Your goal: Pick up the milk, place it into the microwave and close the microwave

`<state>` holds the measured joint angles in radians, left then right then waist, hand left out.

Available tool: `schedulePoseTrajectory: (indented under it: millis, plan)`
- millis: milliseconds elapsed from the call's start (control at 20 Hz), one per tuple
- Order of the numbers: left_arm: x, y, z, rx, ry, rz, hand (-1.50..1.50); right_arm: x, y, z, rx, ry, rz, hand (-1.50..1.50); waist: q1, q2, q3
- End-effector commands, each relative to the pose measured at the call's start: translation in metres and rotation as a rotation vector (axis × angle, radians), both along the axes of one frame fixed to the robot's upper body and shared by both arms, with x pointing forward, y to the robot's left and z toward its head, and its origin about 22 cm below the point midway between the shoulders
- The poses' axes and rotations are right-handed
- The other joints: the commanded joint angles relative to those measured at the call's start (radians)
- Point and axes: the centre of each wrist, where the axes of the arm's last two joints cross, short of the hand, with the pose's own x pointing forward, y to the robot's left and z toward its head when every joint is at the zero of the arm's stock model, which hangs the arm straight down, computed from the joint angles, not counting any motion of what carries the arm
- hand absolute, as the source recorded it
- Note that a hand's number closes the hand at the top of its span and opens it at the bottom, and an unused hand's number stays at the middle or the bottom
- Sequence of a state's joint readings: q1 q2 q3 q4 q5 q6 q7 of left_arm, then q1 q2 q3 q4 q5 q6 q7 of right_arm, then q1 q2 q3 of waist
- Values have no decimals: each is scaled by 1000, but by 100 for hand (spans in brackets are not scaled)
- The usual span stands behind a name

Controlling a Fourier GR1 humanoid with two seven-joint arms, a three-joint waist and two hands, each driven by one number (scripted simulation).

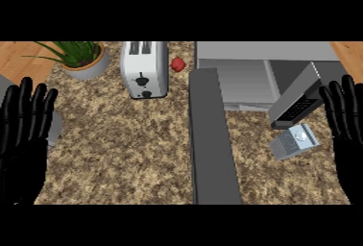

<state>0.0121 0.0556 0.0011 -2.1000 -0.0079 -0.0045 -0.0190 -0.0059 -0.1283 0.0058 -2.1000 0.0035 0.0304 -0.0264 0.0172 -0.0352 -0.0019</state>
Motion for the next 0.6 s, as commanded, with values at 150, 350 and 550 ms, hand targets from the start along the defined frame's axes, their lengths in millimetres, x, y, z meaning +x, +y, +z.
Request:
schedulePoseTrajectory:
  millis: [150,350,550]
  plan:
    - [13,-7,-15,21,44,2,-150,-21,-50,21,-21,-11,56,-150,-27,34,2]
    - [-9,-1,-46,-246,183,8,-150,-22,-72,-9,28,180,106,-150,-22,35,1]
    - [-27,-13,-48,-262,180,-17,-150,-35,-87,3,37,233,142,-150,-20,32,2]
